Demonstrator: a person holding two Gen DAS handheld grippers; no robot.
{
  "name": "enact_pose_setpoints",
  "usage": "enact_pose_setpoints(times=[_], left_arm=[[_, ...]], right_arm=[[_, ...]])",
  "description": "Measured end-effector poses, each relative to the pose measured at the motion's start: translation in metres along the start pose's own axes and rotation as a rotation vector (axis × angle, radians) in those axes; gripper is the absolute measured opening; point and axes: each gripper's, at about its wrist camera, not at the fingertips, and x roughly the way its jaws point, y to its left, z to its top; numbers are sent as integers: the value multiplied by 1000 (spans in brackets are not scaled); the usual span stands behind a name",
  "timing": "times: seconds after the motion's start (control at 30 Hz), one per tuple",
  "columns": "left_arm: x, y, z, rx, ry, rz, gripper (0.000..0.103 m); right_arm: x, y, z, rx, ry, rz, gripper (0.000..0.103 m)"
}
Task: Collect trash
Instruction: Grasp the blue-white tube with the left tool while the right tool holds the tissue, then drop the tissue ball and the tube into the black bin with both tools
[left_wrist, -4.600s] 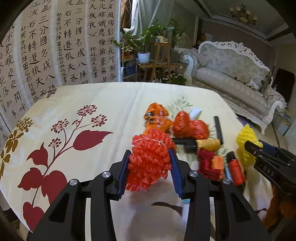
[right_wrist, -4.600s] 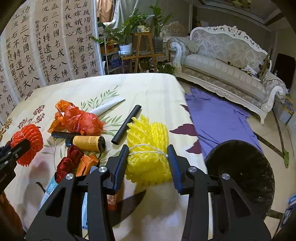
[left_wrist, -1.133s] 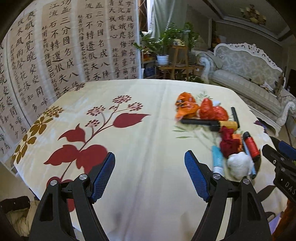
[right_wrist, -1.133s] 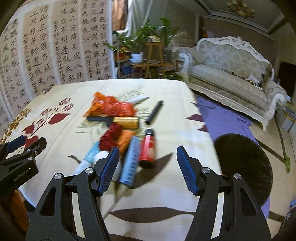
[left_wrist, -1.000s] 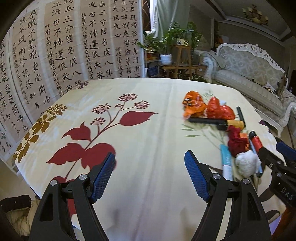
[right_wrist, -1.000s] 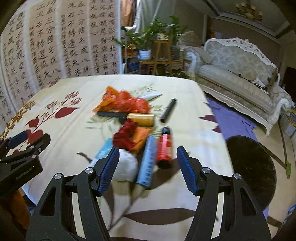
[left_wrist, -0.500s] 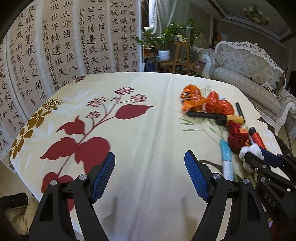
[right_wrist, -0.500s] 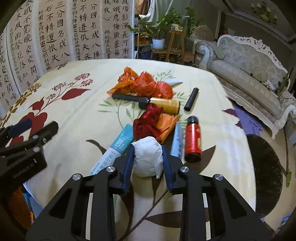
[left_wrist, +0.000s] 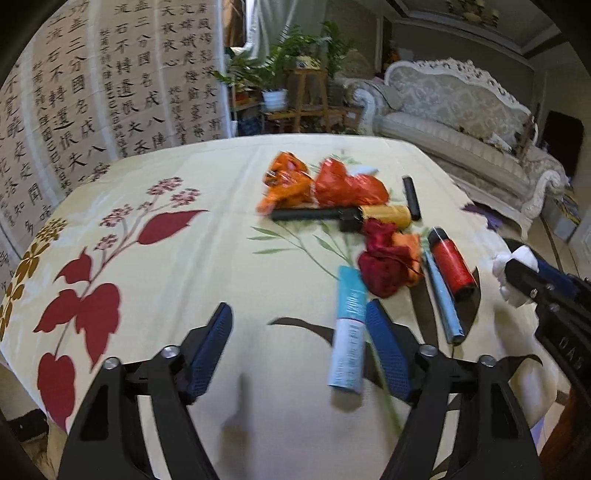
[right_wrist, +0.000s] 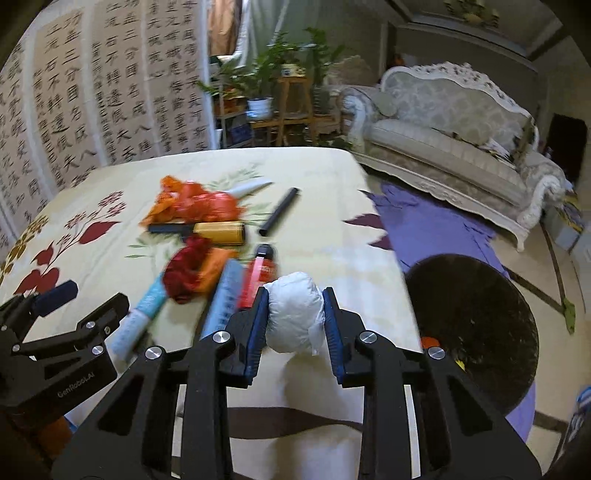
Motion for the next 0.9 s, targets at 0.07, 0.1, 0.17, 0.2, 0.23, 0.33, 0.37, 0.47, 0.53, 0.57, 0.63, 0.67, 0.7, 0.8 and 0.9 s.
enact_pose_setpoints(times=[0.07, 0.1, 0.17, 0.2, 0.23, 0.33, 0.37, 0.47, 0.53, 0.57, 0.63, 0.67, 0.7, 0.8, 0.9], left_arm=[[4, -6, 0, 19, 15, -3, 66], [6, -10, -1, 30, 21, -2, 64], [9, -15, -2, 43, 35, -4, 56], [11, -17, -2, 49, 49, -7, 50], [14, -18, -3, 53, 62, -11, 43], [14, -22, -7, 77, 60, -13, 31], [13, -23, -8, 87, 55, -19, 27], [11, -23, -10, 91, 49, -20, 19], [8, -20, -12, 79, 41, -26, 18], [6, -19, -11, 74, 35, -29, 18], [-1, -16, -10, 61, 14, -32, 18], [-5, -15, -8, 57, 2, -34, 18], [-11, -14, -6, 54, -15, -40, 18], [-24, -19, 1, 60, -55, -59, 18], [-33, -30, 10, 71, -88, -94, 18]], right_arm=[[3, -9, -2, 16, 7, -3, 29], [4, -12, -3, 22, 10, -3, 29], [6, -17, -5, 31, 15, 0, 29], [7, -18, -5, 34, 18, 1, 29], [9, -20, -5, 37, 20, 4, 29], [10, -24, -6, 44, 21, 8, 29], [10, -25, -6, 46, 20, 8, 29], [10, -27, -7, 52, 19, 9, 29], [11, -29, -7, 54, 19, 7, 29], [11, -28, -7, 54, 19, 6, 29], [10, -30, -7, 56, 17, 4, 29], [9, -31, -7, 57, 15, 2, 29], [9, -32, -6, 57, 14, 0, 29], [5, -38, -4, 63, 4, -16, 29], [0, -48, -1, 74, -13, -43, 29]])
